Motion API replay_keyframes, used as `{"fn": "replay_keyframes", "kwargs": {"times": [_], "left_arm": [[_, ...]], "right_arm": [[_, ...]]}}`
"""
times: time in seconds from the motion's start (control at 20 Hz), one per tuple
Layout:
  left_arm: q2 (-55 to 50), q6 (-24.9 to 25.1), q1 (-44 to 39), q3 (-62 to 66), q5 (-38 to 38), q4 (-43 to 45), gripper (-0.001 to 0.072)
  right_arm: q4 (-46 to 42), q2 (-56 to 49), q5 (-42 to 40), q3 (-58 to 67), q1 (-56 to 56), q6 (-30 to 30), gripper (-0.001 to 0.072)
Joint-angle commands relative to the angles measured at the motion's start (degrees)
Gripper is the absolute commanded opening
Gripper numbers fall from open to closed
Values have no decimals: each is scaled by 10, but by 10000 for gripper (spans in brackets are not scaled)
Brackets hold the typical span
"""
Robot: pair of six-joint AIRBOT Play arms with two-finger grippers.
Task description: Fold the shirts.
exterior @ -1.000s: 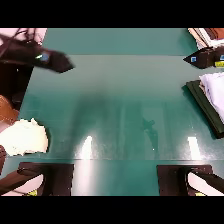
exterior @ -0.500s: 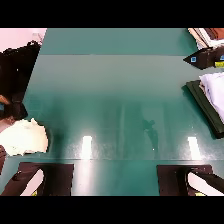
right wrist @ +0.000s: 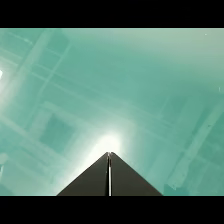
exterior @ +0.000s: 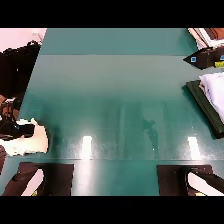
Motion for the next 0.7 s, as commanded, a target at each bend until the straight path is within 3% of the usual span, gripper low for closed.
{"fn": "replay_keyframes", "kwargs": {"times": [0.0,0.2,0.45,0.65], "left_arm": [[1,-21,1,-8,-15,8,21],[1,-18,1,86,-49,-12,24],[1,-11,-5,385,-58,-124,22],[0,-25,-136,531,-24,-129,21]], "right_arm": [[0,0,-2,1,0,0,16],[0,0,-4,1,0,0,16],[4,0,-33,51,-5,0,16],[4,0,-76,124,-5,0,16]]}}
